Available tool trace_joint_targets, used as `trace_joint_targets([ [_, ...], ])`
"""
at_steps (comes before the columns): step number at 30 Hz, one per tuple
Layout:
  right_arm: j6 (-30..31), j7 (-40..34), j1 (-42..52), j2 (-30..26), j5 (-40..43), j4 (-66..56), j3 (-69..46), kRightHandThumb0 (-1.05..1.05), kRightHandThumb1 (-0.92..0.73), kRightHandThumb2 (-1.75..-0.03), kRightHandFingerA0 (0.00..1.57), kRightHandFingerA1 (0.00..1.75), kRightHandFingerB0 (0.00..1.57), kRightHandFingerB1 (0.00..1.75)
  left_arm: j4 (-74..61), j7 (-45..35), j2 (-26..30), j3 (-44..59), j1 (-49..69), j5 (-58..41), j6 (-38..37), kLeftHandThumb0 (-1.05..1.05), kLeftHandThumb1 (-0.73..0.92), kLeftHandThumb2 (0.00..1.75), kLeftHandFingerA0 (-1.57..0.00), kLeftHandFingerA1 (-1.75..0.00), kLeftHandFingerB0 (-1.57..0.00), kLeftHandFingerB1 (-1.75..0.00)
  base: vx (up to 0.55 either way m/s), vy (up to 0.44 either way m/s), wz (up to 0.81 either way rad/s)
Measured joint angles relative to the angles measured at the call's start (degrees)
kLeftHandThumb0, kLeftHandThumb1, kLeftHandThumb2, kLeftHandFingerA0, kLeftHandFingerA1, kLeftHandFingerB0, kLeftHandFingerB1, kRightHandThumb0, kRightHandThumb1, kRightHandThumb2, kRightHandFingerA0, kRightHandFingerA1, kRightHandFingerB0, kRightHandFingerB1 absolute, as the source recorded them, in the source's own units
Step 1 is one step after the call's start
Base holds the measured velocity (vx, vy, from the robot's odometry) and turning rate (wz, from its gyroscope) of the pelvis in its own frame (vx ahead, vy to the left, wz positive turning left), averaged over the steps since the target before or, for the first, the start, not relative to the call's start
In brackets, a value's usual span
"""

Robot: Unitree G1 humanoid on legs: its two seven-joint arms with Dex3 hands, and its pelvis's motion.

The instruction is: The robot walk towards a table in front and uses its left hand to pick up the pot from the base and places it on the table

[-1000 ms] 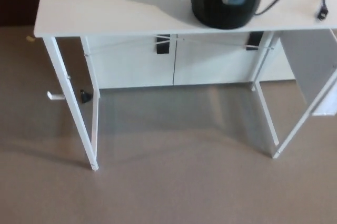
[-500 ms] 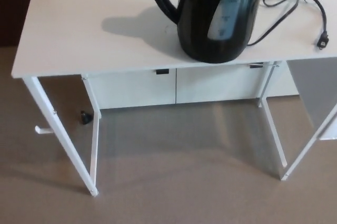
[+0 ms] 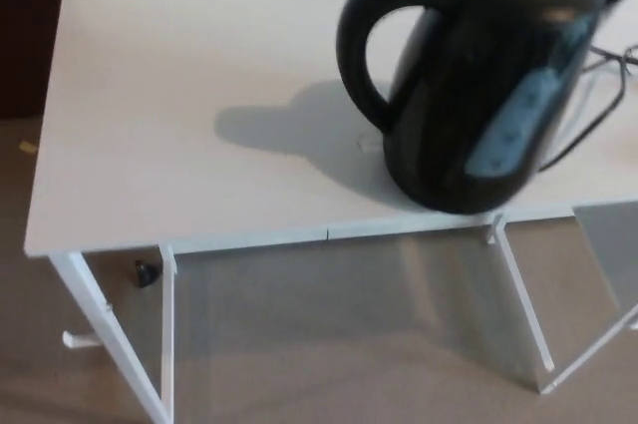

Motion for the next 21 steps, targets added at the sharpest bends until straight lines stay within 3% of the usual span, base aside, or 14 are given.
trace_joint_targets([
  [12, 0.0, 0.2, -0.3, -0.2, 0.0, 0.0, -0.2, -0.96, -0.29, -0.7, 0.56, 0.67, 0.46, 0.57, -0.5, 0.0, -0.2, -0.1, -0.1, 0.0, 0.0, -0.63, 0.48, 0.75, -0.22, -0.4, -0.15, -0.37, 0.26, -0.082, 0.01],
  [21, 0.0, -0.1, -0.2, -0.2, 0.0, 0.0, -0.1, -0.91, -0.3, -0.71, 0.53, 0.67, 0.52, 0.6, -0.5, 0.1, -0.2, -0.1, 0.1, 0.1, 0.0, -0.62, 0.47, 0.75, -0.24, -0.41, -0.17, -0.38, 0.08, 0.025, -0.1],
])
